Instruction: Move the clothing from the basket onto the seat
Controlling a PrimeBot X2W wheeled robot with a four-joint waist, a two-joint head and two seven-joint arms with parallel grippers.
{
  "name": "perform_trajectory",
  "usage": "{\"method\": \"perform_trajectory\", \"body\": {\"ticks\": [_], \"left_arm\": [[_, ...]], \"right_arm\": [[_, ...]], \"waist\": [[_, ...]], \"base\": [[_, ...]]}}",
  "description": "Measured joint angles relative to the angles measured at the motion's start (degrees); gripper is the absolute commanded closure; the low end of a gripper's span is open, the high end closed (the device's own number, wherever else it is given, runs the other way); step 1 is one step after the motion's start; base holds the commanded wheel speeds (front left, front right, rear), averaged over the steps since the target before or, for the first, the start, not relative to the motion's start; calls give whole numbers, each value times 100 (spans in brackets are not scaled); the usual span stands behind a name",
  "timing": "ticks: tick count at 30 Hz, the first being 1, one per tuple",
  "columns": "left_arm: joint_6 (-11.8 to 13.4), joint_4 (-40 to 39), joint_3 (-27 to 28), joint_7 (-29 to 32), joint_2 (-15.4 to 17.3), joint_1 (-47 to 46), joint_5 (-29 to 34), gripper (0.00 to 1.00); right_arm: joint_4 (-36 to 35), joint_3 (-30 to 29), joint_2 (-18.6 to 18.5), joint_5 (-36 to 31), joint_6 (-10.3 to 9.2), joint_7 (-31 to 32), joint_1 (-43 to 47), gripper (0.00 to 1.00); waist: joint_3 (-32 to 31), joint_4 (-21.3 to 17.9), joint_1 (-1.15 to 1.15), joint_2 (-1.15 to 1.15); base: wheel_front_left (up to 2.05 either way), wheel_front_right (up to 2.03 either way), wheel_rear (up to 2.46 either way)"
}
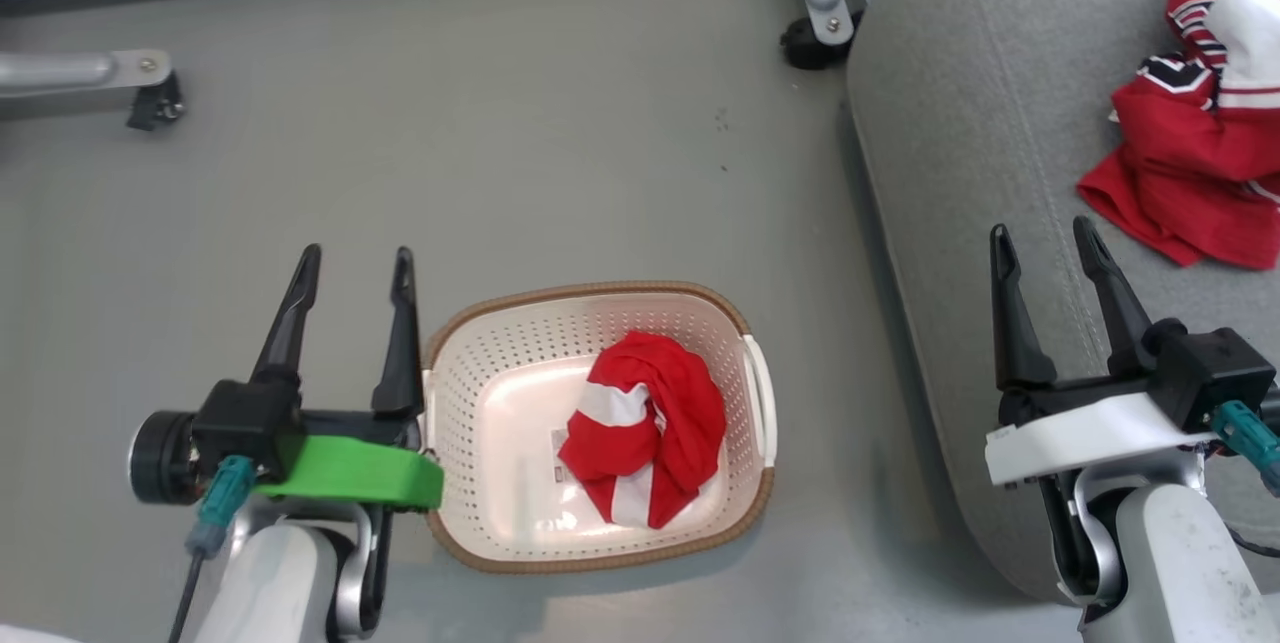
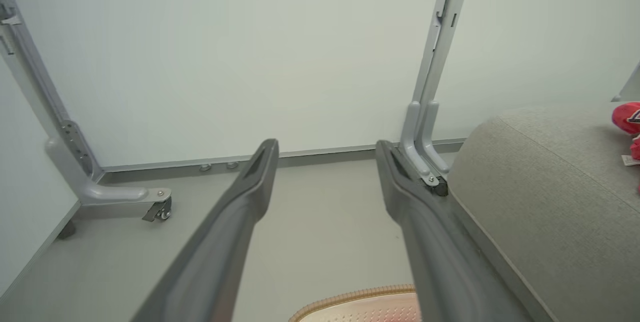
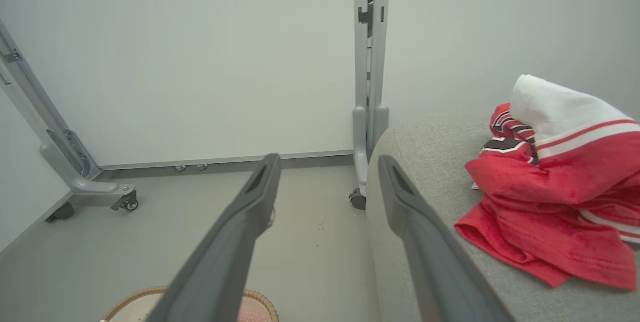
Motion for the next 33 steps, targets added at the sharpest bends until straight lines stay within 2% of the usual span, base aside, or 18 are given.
{"method": "perform_trajectory", "body": {"ticks": [5, 11, 33], "left_arm": [[-131, 44, 394, -1, -80, 295, 19, 0], [-307, 92, 619, -1, -207, 605, 214, 0], [-664, 553, 900, -1, -438, 1302, 573, 0]], "right_arm": [[-229, 66, 29, -54, 0, 181, 297, 0], [-372, 21, 56, -66, 0, 331, 608, 0], [-523, 200, 132, -121, 0, 604, 1365, 0]], "waist": [[-189, 243, 0, 0], [-457, 379, 0, 0], [-1307, 341, 0, 0]], "base": [[0, 0, 0], [0, 0, 0], [0, 0, 0]]}}
